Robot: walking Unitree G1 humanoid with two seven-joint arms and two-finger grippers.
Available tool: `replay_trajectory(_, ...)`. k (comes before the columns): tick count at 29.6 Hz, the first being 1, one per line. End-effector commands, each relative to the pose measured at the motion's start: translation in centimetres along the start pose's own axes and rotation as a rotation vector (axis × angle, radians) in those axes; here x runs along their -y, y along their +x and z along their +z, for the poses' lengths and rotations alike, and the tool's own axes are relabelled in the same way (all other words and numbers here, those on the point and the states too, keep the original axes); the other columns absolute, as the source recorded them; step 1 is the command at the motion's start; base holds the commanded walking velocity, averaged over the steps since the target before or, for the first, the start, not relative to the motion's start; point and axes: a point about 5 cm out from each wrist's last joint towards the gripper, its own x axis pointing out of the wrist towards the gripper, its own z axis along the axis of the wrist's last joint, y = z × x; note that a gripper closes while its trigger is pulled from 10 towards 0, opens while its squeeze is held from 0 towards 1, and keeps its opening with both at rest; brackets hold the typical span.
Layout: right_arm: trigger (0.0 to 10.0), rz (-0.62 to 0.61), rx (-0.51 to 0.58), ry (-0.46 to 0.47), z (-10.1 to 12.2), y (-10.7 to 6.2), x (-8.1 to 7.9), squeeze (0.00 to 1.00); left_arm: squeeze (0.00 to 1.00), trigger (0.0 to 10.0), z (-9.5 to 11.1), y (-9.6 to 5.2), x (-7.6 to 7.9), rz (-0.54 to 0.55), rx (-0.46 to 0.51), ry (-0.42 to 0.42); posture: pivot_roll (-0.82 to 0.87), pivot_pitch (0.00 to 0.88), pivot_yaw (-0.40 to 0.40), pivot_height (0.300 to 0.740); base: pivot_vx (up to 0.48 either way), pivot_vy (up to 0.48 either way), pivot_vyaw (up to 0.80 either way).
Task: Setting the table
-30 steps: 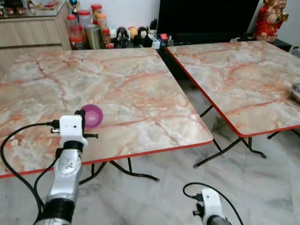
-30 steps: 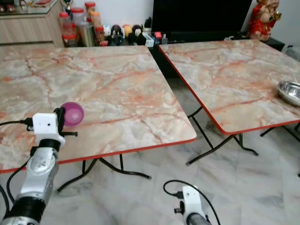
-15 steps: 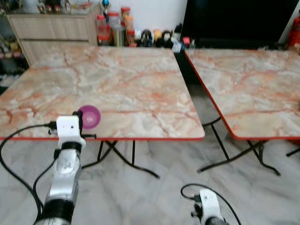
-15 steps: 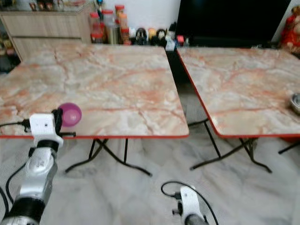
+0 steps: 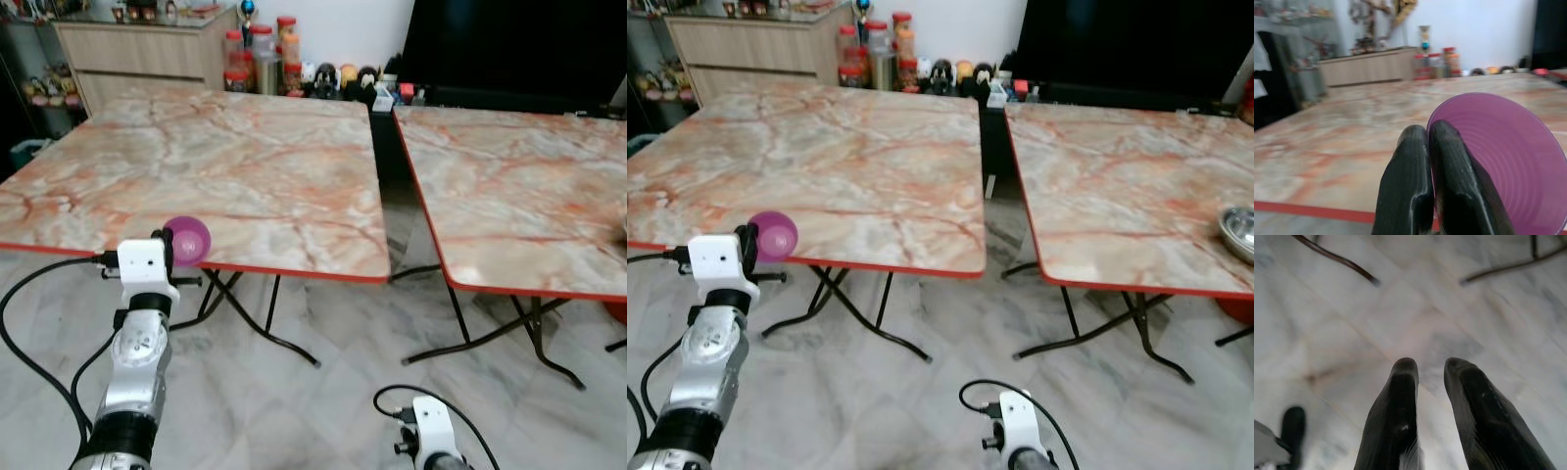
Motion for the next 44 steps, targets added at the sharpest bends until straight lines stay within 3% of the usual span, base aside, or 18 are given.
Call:
replay_trajectory(1,10.0,-0.004,0.039,0.001,1.0,0.2,0.0,0.0,0.0,10.0,0.3,0.3,-0.6,0.016,0.014,0.0,0.02,0.0,-0.046,0.701,0.296,-0.319,0.78)
replay_trajectory(8,10.0,-0.005,0.027,0.027,0.9,0.2,0.1,0.0,0.0,10.0,0.9,0.7,-0.3,0.007,0.038,-0.01,0.01,0.0,-0.044,0.701,0.315,-0.311,0.18)
replay_trajectory(16,10.0,-0.006,0.026,0.034,1.0,0.2,0.1,0.0,0.0,10.0,4.2,2.0,0.6,-0.022,0.159,-0.046,0.01,0.0,-0.047,0.701,0.316,-0.311,0.0)
replay_trajectory(22,10.0,-0.007,0.019,0.036,0.8,0.2,0.0,0.0,0.0,10.0,5.2,2.2,1.4,-0.051,0.185,-0.07,0.02,0.0,-0.052,0.701,0.316,-0.316,0.0)
replay_trajectory(28,10.0,-0.02,0.004,0.06,0.7,0.2,0.1,0.0,0.0,10.0,5.6,2.2,2.6,-0.087,0.185,-0.099,0.01,0.0,-0.052,0.701,0.319,-0.324,-0.39)
replay_trajectory(44,10.0,-0.024,0.015,0.07,1.0,0.3,-0.1,0.0,0.0,10.0,6.4,2.9,2.4,-0.089,0.19,-0.101,0.02,0.0,-0.05,0.701,0.319,-0.324,-0.17)
